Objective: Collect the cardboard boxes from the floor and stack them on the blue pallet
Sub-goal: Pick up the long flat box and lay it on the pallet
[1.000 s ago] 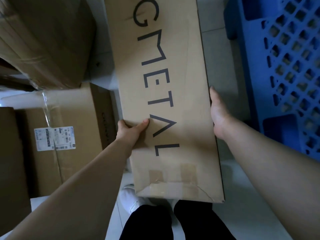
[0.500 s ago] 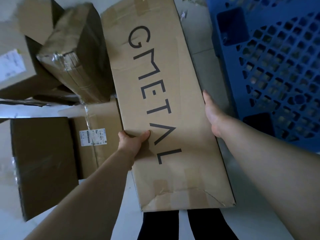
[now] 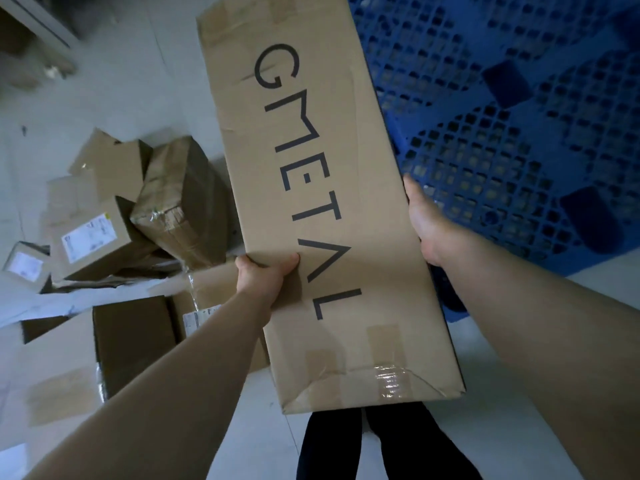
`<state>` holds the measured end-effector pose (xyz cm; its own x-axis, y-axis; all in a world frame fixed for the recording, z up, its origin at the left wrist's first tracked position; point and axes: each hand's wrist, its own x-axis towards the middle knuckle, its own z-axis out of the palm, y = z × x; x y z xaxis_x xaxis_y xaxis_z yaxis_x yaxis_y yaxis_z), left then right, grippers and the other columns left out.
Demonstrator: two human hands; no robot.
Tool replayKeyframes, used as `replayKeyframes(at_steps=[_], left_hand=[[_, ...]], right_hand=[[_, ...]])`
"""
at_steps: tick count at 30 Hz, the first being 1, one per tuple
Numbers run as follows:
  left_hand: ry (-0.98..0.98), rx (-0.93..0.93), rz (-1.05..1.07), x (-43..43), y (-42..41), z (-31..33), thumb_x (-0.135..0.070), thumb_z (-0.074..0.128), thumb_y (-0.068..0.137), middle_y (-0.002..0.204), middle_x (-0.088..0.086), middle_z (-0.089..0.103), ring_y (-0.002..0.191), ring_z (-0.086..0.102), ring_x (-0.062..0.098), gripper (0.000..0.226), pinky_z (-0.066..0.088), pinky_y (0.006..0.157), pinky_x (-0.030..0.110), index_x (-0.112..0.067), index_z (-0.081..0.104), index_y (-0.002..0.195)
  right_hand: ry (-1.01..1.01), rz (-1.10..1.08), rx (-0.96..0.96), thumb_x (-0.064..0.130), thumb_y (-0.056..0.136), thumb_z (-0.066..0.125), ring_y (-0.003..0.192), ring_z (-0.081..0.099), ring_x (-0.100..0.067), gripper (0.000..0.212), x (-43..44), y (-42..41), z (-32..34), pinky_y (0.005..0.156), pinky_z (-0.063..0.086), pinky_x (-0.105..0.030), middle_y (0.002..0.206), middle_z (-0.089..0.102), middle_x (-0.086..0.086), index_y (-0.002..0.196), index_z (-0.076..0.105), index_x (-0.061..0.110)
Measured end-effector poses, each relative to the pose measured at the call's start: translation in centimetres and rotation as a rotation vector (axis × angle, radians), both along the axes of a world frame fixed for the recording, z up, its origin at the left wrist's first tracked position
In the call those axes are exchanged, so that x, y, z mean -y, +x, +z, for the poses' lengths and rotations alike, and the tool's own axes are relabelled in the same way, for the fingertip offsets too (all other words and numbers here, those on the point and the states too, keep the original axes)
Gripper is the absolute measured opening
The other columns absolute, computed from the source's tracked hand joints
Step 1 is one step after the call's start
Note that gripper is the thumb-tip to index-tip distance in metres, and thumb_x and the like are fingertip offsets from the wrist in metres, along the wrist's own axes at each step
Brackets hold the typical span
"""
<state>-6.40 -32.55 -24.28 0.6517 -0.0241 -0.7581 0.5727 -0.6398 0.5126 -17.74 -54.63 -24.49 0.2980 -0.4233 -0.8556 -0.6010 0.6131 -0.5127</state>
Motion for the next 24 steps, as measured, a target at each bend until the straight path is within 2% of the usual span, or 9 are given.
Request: replayKeyframes(at_steps=[1,3,7,11,14,16,20,24], left_hand=[[-0.016,0.003,-0.01,0.9,-0.3,0.9,-0.036,0.084,0.071,0.115,0.002,0.051,0.102,0.053,0.024,0.084,0.049,0.094,0.041,-0.017,0.033,0.135],[-0.039,0.006,-0.031,2.8,-1.1,2.5,-0.033,0.083,0.074,0.115,0.002,0.051,0.099,0.053,0.023,0.081,0.048,0.085,0.036,-0.016,0.033,0.134],[-0.039,0.025,-0.106,7.9,-3.5,4.8,-0.034,0.081,0.076,0.117,0.004,0.05,0.098,0.051,0.022,0.077,0.047,0.081,0.038,-0.018,0.032,0.133],[-0.034,0.045,-0.164,14.5,-7.5,6.7,-0.034,0.08,0.077,0.116,0.004,0.048,0.096,0.051,0.023,0.077,0.047,0.079,0.04,-0.019,0.03,0.134],[-0.018,0.043,-0.165,19.6,-10.9,7.8,-0.034,0.081,0.075,0.117,0.004,0.049,0.101,0.051,0.025,0.078,0.049,0.086,0.042,-0.018,0.031,0.133],[-0.007,0.036,-0.165,22.8,-13.1,8.5,-0.034,0.083,0.073,0.117,0.005,0.05,0.104,0.053,0.027,0.079,0.05,0.09,0.046,-0.018,0.033,0.132],[-0.01,0.017,-0.155,28.2,-16.6,8.9,-0.033,0.084,0.073,0.112,0.005,0.05,0.101,0.053,0.027,0.072,0.052,0.087,0.046,-0.017,0.035,0.123],[-0.035,-0.016,-0.151,32.6,-18.2,9.1,-0.033,0.084,0.073,0.109,0.004,0.049,0.099,0.052,0.027,0.071,0.052,0.085,0.047,-0.018,0.034,0.123]], right_hand=[[-0.006,-0.016,0.016,0.087,0.074,0.031,0.14,0.034,-0.025,0.093,0.7,-0.7,0.8,0.115,0.026,-0.052,0.156,0.031,-0.003,0.15,0.027,0.034],[-0.003,-0.043,0.018,0.087,0.075,0.029,0.142,0.03,-0.024,0.092,2.2,-2.3,1.7,0.116,0.023,-0.052,0.157,0.028,-0.002,0.151,0.025,0.035],[0.033,-0.102,0.017,0.098,0.047,0.035,0.141,0.032,-0.023,0.118,6.5,-6.2,2.8,0.115,0.023,-0.053,0.157,0.029,0.0,0.149,0.027,0.039],[0.032,-0.127,0.05,0.088,0.072,0.032,0.137,0.038,-0.025,0.095,12.9,-11.0,4.3,0.114,0.028,-0.05,0.152,0.037,-0.001,0.149,0.031,0.031],[0.033,-0.127,-0.008,0.09,0.068,0.031,0.14,0.034,-0.026,0.1,17.8,-14.7,5.6,0.115,0.025,-0.052,0.156,0.031,-0.003,0.15,0.028,0.032],[0.015,-0.136,-0.006,0.086,0.075,0.029,0.141,0.032,-0.026,0.093,20.9,-17.1,6.5,0.115,0.024,-0.053,0.157,0.028,-0.003,0.151,0.024,0.033],[-0.009,-0.144,-0.016,0.082,0.08,0.027,0.141,0.032,-0.026,0.088,26.3,-20.4,7.7,0.115,0.025,-0.052,0.157,0.027,-0.002,0.152,0.023,0.032],[-0.049,-0.149,-0.024,0.085,0.072,0.03,0.139,0.035,-0.025,0.093,30.9,-21.9,8.0,0.115,0.025,-0.053,0.155,0.032,-0.001,0.15,0.027,0.034]])
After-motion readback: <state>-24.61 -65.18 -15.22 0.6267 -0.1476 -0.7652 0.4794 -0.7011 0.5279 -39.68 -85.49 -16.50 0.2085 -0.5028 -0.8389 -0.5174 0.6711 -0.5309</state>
